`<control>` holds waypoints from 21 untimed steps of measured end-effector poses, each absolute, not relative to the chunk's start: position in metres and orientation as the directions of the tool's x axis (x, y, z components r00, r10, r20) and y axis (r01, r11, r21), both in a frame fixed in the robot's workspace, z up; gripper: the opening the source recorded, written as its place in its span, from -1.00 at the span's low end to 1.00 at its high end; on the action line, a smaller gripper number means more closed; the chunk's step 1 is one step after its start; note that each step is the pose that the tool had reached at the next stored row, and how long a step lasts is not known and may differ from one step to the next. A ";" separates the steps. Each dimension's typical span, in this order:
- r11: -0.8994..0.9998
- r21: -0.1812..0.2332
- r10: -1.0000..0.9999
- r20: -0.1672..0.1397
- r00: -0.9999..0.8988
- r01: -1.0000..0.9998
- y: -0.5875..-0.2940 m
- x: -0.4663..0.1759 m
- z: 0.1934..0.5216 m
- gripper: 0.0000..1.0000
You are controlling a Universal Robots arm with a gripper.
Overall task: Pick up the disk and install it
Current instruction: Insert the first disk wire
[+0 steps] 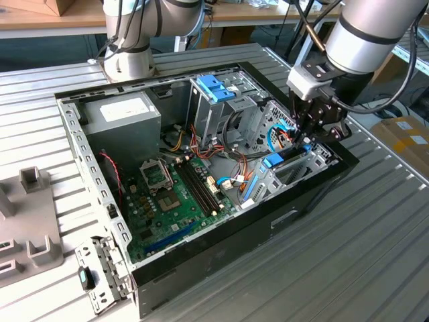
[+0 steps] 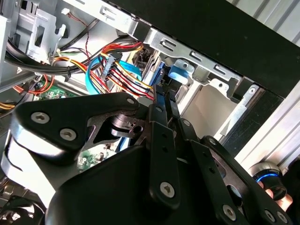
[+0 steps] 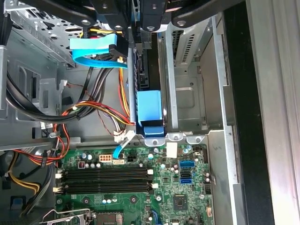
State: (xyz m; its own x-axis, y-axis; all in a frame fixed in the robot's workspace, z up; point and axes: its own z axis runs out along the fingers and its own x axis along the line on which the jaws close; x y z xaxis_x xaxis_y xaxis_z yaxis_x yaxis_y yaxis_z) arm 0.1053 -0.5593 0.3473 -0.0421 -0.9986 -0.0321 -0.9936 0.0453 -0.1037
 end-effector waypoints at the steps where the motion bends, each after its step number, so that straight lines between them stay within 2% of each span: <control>1: 0.045 -0.104 -0.999 -0.032 -0.042 -0.994 -0.559 0.105 0.347 -0.66; 21: 0.045 -0.104 -0.999 -0.032 -0.042 -0.994 -0.559 0.101 0.342 -0.66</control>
State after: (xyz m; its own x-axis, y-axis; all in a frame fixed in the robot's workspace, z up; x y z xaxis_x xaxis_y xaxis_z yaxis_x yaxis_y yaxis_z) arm 0.1012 -0.5594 0.3424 -0.0421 -0.9986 -0.0323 -0.9936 0.0453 -0.1037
